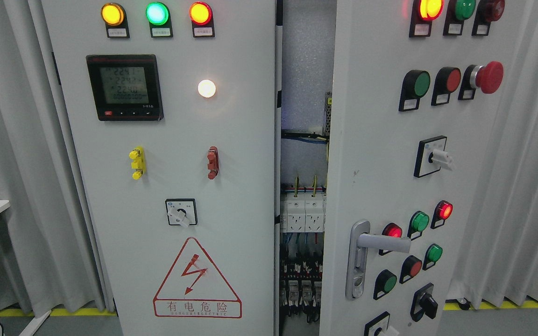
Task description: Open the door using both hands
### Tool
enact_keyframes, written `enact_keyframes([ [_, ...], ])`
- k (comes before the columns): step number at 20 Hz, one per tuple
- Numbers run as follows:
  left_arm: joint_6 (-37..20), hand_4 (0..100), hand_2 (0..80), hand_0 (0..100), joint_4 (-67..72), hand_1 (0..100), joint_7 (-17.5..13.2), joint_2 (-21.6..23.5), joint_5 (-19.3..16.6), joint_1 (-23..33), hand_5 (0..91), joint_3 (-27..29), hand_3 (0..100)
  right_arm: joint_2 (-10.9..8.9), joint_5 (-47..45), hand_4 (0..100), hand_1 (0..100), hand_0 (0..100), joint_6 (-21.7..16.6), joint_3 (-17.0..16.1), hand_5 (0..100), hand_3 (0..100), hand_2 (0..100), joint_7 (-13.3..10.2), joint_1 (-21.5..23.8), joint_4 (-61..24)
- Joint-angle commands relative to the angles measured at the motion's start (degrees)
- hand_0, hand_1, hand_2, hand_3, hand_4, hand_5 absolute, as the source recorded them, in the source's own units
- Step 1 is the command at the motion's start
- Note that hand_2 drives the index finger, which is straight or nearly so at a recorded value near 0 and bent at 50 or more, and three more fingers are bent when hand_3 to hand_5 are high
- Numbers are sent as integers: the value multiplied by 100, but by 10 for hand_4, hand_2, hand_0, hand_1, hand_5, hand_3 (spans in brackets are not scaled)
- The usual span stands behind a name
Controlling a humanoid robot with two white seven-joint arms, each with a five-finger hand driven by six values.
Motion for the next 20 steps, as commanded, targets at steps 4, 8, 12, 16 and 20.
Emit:
enact_keyframes([
  [4, 118, 35, 27, 291, -3083, 0, -578, 836, -667, 296, 0, -37, 28, 0, 0, 0, 0, 218, 2, 2, 0, 0, 0, 2, -4, 0],
  [8, 127, 34, 27, 290, -4622, 0, -1757, 1003, -784, 428, 0, -46, 28, 0, 0, 0, 0, 218, 2, 2, 0, 0, 0, 2, 4, 0],
  [12, 495, 35, 27, 290, -6099, 0, -2275, 1249, -696, 586, 0, -64, 28, 0, 0, 0, 0, 218, 2, -7, 0, 0, 0, 2, 4, 0],
  [16, 1083, 35, 27, 290, -7847, 0, -2707, 1311, -118, 719, 0, -64, 28, 0, 0, 0, 0, 218, 2, -7, 0, 0, 0, 2, 4, 0],
  [20, 2155, 36, 27, 291, -9071, 0, -2699, 1311, 499, 684, 0, -117, 28, 0, 0, 0, 0, 218, 2, 2, 0, 0, 0, 2, 4, 0],
])
